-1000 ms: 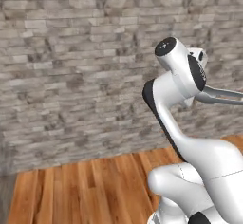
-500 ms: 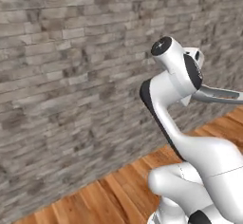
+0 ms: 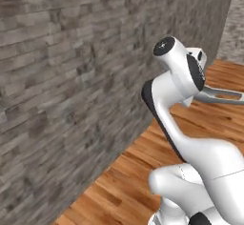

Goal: Take the tongs from the drawer on the right and place them on the dining counter next to the tray containing the hot dog.

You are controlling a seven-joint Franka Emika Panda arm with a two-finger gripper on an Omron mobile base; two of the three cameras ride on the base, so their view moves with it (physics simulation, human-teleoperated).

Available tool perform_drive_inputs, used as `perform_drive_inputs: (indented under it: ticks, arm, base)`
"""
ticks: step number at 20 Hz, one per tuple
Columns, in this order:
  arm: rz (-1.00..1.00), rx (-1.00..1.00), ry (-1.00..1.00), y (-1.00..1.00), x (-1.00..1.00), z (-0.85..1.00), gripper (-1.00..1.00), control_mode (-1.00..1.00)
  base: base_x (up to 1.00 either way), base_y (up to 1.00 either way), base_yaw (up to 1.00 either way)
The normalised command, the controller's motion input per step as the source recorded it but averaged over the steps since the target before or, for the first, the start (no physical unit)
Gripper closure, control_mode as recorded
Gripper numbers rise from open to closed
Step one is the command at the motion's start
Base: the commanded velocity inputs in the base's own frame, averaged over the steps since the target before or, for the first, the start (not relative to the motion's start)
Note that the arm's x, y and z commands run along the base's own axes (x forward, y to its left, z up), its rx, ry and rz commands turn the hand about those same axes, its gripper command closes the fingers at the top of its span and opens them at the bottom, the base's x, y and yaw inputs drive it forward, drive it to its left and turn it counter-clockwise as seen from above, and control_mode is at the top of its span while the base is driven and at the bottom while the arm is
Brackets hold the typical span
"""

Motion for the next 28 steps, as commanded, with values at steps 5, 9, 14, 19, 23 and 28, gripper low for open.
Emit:
perform_drive_inputs:
  ticks: [5,9,14,19,23,28]
  arm:
    - [0.00,0.00,0.00,0.00,0.00,0.00,1.00,1.00]
    - [0.00,0.00,0.00,0.00,0.00,0.00,1.00,1.00]
    - [0.00,0.00,0.00,0.00,0.00,0.00,1.00,1.00]
    - [0.00,0.00,0.00,0.00,0.00,0.00,1.00,1.00]
    - [0.00,0.00,0.00,0.00,0.00,0.00,1.00,1.00]
    - [0.00,0.00,0.00,0.00,0.00,0.00,1.00,1.00]
  base:
    - [1.00,-0.09,-0.51]
    - [1.00,-0.27,-0.48]
    - [1.00,-0.35,-0.49]
    - [1.00,-0.08,-0.51]
    - [0.92,0.00,-0.54]
    - [0.15,0.50,-0.60]
